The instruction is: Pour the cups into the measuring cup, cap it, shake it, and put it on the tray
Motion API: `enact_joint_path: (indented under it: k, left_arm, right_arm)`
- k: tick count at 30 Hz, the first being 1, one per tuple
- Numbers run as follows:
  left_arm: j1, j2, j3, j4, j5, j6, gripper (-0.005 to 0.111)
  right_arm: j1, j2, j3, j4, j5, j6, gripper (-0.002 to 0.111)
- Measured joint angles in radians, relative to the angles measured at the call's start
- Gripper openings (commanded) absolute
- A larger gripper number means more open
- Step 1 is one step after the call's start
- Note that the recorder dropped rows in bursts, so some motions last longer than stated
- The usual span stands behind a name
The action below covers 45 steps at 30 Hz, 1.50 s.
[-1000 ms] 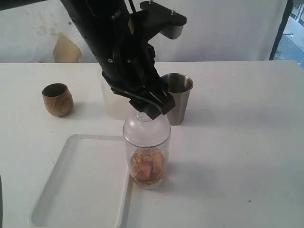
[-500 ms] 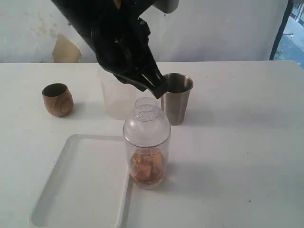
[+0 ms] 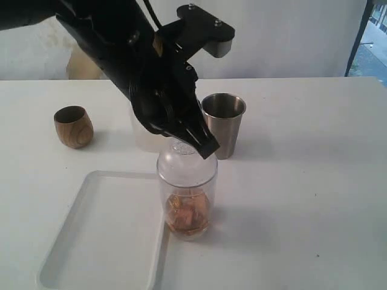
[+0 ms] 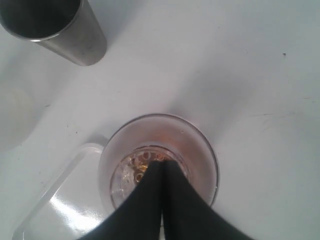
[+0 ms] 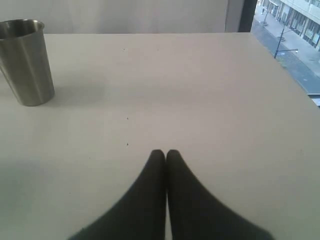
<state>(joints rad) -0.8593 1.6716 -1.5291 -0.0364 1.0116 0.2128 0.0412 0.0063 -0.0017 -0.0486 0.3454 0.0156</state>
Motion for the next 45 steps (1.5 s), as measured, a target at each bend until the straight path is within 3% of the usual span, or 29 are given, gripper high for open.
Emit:
enact_joint_path:
  k: [12,45]
  left_arm:
    - [0.0,0.0,0.023,-0.006,0.025,0.0,0.0]
    - [0.001,-0.018,0.097,-0.004,-0.115,0.002,0.002]
  right_arm:
    - [0.0,0.0,0.0,0.0,0.0,0.002,0.0]
    - [0.0,0.0,0.0,0.0,0.0,0.004,0.0]
